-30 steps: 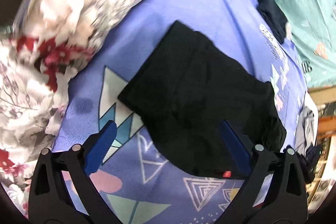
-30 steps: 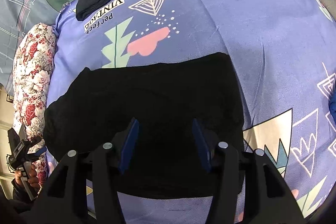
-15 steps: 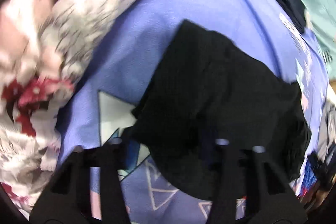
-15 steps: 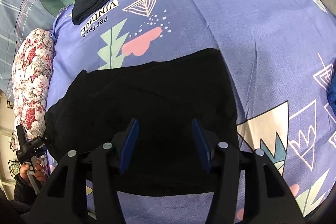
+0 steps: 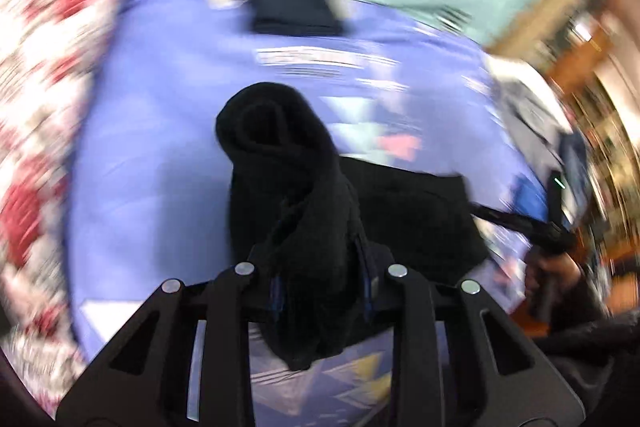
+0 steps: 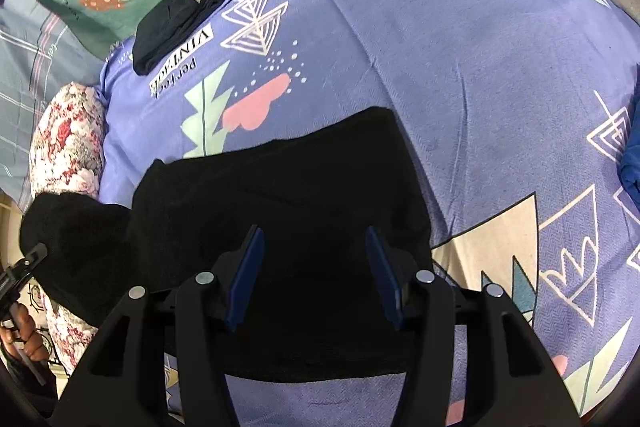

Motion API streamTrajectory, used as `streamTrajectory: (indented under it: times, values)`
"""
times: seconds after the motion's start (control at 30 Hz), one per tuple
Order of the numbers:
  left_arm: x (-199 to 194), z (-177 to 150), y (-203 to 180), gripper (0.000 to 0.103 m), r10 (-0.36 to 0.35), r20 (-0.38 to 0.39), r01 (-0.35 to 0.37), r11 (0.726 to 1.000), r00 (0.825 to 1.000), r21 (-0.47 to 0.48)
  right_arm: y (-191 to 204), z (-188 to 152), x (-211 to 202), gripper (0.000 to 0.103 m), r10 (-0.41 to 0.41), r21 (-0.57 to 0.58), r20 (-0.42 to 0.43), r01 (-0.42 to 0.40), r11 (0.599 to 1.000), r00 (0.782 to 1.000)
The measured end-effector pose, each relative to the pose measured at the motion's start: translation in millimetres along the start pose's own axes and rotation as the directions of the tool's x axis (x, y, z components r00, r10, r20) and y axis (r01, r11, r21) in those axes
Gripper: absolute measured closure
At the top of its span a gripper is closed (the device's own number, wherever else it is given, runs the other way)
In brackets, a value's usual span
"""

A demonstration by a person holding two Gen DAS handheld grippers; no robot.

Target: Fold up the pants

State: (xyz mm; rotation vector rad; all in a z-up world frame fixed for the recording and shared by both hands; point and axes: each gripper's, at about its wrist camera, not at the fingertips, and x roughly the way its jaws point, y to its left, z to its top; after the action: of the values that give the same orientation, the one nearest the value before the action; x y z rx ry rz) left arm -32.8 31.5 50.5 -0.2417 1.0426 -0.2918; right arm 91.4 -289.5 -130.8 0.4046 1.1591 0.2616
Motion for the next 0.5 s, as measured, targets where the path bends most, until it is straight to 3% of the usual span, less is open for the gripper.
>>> streamTrajectory:
  times: [0.1, 0.23, 0.3, 0.33, 0.4, 0.43, 0.5]
  values:
    - [38.9, 12.7, -57.4, 0.075, -0.11, -0.078, 0.119, 0.986, 0.991, 0.118, -6.3, -2.5, -4.3, 0.049, 0.006, 0.017, 0.007, -0.006, 1.0, 1.0]
    - [104.3, 16.5, -119.1, 0.073, -0.165, -0.187, 0.207, 0.949, 0.969, 0.239, -21.2, -8.1, -12.8, 0.049, 0.009, 0.056, 0.023, -0.011, 0.998, 1.0]
    - [138.7, 8.1, -136.6, 0.051, -0.19, -0.238, 0.25, 0.935, 0.953, 0.252, -29.2, -10.8, -15.6, 0.049, 0.006, 0.077, 0.02, -0.008, 0.997, 1.0]
    - [163.1, 2.6, -142.3, 0.014, -0.161, -0.273, 0.235, 0.936, 0.949, 0.264, -33.6, -12.8, -16.9, 0.049, 0.007, 0.092, 0.018, -0.009, 0.996, 1.0]
    - [194.1, -4.0, -141.6, 0.012, -0.046, -0.301, 0.136, 0.949, 0.953, 0.286, -39.4, -15.8, -18.2, 0.039, 0.015, 0.119, 0.01, -0.017, 0.993, 1.0]
    - [203.2, -4.6, -137.7, 0.012, -0.047, -0.333, 0.137, 0.957, 0.942, 0.255, -41.9, -17.5, -19.2, 0.037, 0.022, 0.139, 0.008, -0.023, 0.99, 1.0]
    - [202.3, 0.0, -129.4, 0.01, -0.127, -0.344, 0.188, 0.971, 0.93, 0.151, -44.6, -19.6, -21.7, 0.035, 0.054, 0.164, 0.017, -0.056, 0.985, 0.998]
